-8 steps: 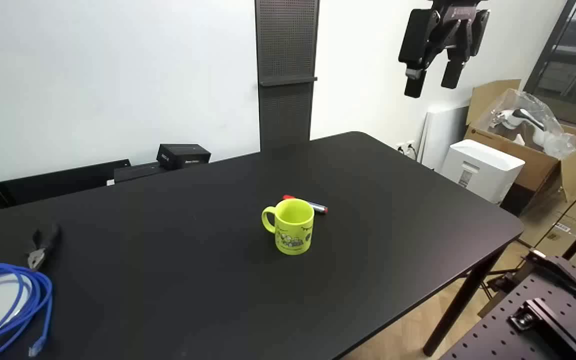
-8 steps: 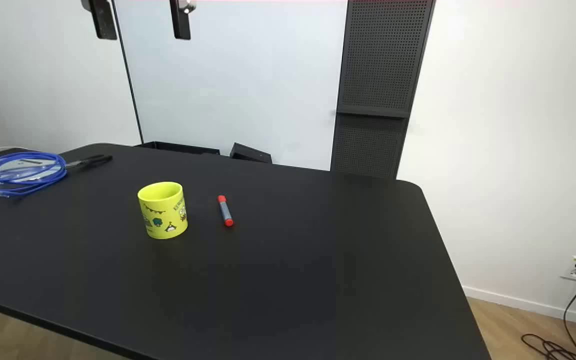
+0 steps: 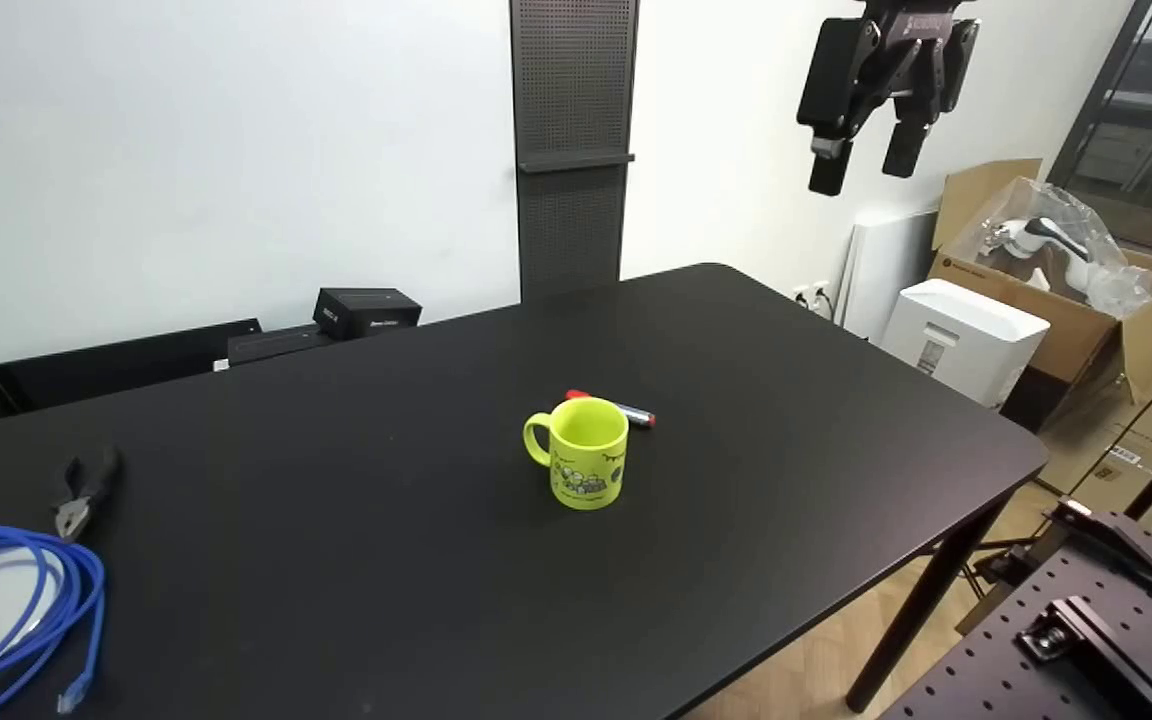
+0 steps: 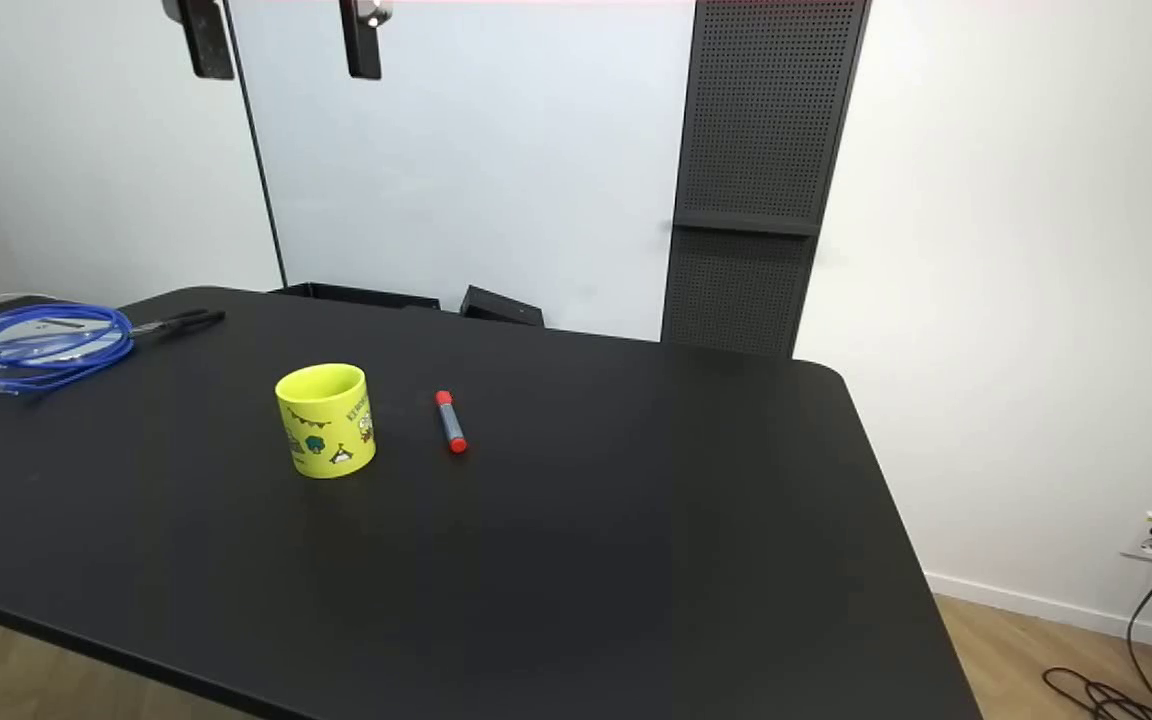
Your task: Put the marker in the cup then take it out and put it on the table
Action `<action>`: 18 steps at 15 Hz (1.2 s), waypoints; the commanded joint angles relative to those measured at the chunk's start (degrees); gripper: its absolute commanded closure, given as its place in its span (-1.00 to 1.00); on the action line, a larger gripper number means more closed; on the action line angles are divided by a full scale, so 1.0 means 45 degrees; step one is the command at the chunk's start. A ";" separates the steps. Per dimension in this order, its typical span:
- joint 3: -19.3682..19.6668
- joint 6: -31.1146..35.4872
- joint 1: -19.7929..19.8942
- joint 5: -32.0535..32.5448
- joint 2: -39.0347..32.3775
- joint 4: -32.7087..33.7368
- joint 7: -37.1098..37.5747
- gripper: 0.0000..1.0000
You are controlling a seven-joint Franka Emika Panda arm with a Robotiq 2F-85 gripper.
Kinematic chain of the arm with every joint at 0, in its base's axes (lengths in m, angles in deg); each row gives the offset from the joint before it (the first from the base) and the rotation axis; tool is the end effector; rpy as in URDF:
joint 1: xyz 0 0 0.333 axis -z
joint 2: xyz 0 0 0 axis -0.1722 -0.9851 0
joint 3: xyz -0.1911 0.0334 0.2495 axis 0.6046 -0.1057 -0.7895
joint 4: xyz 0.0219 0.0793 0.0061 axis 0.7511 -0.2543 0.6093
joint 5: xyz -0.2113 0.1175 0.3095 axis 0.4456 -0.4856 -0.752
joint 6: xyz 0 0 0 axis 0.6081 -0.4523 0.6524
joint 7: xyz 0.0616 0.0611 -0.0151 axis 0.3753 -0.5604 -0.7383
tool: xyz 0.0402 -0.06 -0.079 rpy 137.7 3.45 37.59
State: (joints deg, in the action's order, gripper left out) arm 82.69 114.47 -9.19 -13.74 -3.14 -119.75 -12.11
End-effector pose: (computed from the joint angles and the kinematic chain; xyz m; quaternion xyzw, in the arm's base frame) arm 0.3652 -0.0029 0.4858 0.9998 0.0197 -0.0033 0.0059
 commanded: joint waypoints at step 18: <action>0.0677 0.3783 0.0042 0.0757 -0.3462 0.1149 -0.1618 -1.00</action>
State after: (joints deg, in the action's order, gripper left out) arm 84.52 129.67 -7.63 -10.80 -11.67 -119.22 -14.73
